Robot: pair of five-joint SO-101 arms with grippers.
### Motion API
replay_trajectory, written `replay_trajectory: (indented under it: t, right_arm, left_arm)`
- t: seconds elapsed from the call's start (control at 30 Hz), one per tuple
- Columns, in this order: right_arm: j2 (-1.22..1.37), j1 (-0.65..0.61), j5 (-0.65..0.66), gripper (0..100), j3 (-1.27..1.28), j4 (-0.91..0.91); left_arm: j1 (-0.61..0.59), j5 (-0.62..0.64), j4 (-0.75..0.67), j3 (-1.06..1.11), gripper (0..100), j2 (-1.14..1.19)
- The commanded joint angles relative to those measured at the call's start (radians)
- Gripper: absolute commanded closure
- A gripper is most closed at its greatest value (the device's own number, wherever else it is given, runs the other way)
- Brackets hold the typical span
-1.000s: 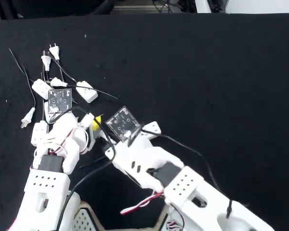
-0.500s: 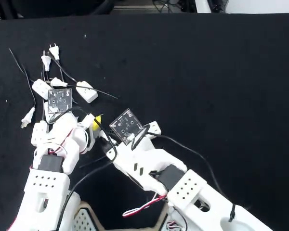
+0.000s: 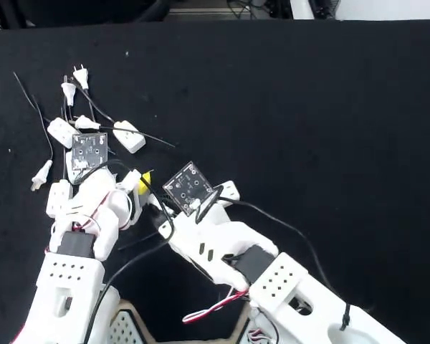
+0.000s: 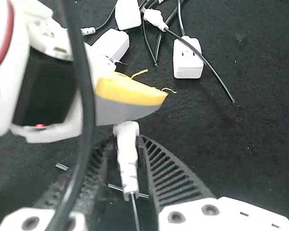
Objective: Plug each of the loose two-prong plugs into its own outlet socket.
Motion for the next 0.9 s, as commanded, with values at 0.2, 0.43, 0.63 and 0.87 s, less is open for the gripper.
replay_trajectory:
  t: [0.2,0.43,0.63,0.87]
  right_arm:
    - [-0.044,0.005,0.012,98.8,-0.028,0.023]
    - [-0.044,0.199,0.015,98.8,-0.128,0.233]
    - [-0.044,0.339,0.144,98.8,-0.231,0.413]
    - [0.024,0.474,0.160,98.8,-0.417,0.663]
  left_arm:
    - [0.010,0.000,-0.066,-0.004,77,-0.005]
    - [-0.045,0.000,-0.071,-0.005,77,-0.005]
    - [-0.087,-0.002,-0.066,0.005,77,-0.003]
    - [-0.082,-0.005,-0.066,0.025,77,-0.005]
